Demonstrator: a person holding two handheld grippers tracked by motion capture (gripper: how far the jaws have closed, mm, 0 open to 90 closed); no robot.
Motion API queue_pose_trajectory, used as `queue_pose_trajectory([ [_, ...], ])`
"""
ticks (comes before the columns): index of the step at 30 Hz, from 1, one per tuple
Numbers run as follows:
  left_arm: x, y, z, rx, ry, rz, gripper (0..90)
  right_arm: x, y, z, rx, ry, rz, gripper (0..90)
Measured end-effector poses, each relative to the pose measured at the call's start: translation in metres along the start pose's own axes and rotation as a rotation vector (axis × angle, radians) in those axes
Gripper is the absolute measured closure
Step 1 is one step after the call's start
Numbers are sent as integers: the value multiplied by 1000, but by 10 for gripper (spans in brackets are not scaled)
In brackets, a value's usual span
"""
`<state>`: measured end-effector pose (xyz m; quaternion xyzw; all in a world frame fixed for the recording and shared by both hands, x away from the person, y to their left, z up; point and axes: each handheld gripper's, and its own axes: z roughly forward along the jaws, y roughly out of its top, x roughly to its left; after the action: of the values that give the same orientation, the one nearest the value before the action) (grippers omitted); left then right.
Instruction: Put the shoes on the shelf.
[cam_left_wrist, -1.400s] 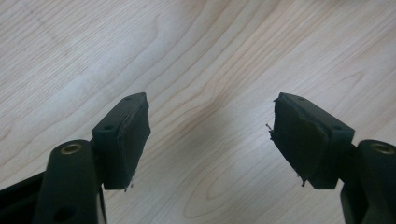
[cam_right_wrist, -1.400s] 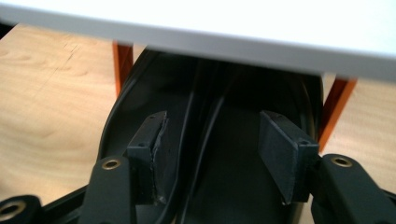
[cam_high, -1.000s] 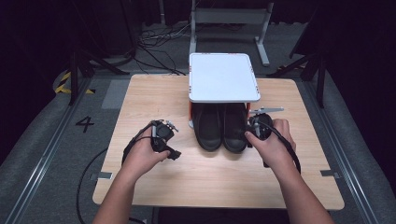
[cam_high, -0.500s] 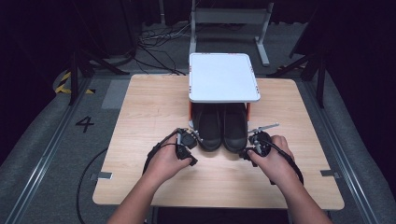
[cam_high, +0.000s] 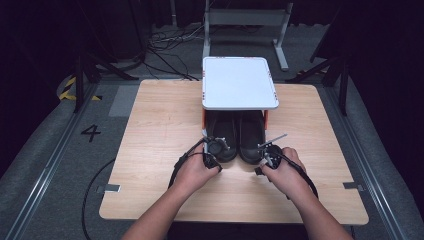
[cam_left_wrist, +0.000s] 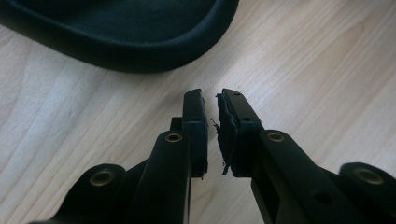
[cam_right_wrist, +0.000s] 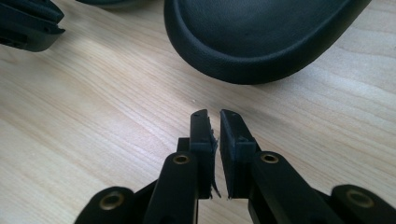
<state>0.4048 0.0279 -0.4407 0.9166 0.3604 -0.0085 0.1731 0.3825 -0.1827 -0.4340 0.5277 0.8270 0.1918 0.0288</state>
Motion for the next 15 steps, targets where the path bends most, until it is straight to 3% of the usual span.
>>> queue_pose_trajectory([
  [7,-12,16,11,13,-23,-1,794,-5,10,10,16,-3,26,847],
  [15,-8,26,13,4,25,-53,803,-6,21,14,8,-18,35,836],
])
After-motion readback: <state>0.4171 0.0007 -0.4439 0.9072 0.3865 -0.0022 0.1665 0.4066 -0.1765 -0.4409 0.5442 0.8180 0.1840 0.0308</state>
